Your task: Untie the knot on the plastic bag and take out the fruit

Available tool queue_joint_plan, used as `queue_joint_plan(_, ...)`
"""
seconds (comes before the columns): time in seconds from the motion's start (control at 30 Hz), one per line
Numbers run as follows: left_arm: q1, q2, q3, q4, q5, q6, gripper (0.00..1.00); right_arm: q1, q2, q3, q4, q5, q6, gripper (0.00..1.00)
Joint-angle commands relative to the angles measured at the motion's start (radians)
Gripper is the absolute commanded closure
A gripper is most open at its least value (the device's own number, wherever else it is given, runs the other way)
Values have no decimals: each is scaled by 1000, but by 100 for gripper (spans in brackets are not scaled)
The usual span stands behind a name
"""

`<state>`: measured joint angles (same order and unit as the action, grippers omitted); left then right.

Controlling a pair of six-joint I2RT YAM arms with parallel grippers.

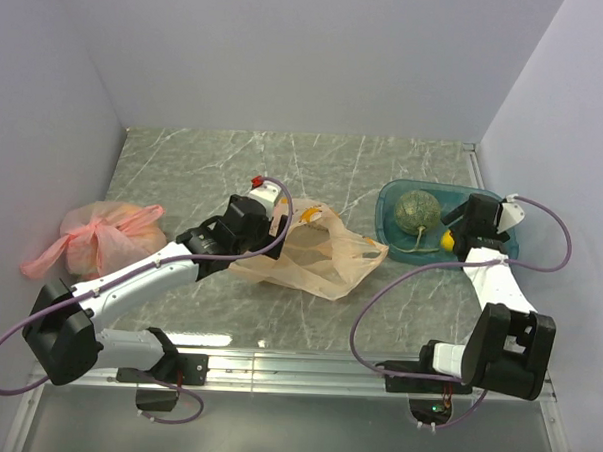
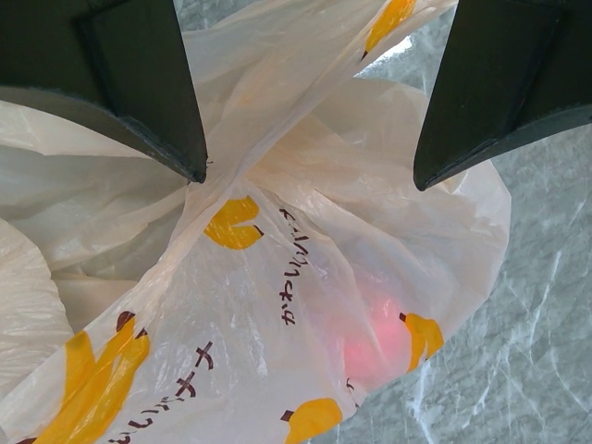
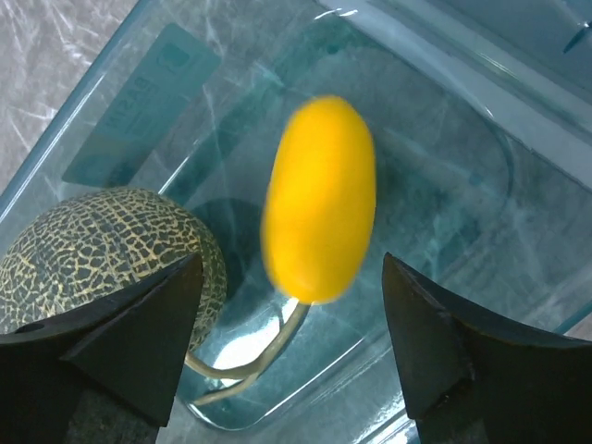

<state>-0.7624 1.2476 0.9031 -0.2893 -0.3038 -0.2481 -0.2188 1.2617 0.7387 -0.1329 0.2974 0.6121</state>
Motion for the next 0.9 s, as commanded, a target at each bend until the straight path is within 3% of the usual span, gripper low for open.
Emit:
queue_joint_plan(0.0, 5, 6, 6, 41, -14, 7, 1, -4, -37, 48, 3, 2, 8, 15)
queue_joint_plan(0.07, 5, 9, 5, 39, -20, 4, 1, -2, -64, 36, 3, -1, -14, 7)
queue_joint_plan(0.23, 5, 15, 3, 39, -27, 1, 1, 19, -165, 24, 1, -96, -63, 7)
queue_joint_plan(0.53, 5, 26, 8, 30, -5, 1, 3, 379, -332, 11, 36, -184, -255, 9)
queue_joint_plan(0.7, 5, -54, -27, 88, 151, 61, 1, 507, -386, -19, 88, -348, -294, 10)
queue_joint_plan(0.87, 5, -106, -78, 148, 212, 102, 1, 639, -390, -33, 127, -441, -327, 10)
